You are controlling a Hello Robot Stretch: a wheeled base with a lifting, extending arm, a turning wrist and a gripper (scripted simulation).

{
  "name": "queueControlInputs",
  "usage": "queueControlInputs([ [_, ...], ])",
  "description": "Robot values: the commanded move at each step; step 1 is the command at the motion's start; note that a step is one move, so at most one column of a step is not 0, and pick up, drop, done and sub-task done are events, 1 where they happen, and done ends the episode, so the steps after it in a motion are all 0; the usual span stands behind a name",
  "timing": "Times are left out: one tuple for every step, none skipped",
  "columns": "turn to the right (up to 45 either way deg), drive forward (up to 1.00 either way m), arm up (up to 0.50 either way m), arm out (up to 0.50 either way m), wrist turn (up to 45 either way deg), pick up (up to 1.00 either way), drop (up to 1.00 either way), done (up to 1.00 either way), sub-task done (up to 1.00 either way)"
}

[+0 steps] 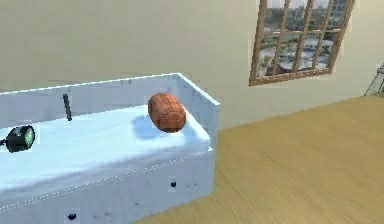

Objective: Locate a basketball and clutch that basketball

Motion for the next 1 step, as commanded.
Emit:
queueControlInputs([
  [0.0, 0.80, 0.00, 0.00, 0.0, 0.00, 0.00, 0.00, 0.00],
])
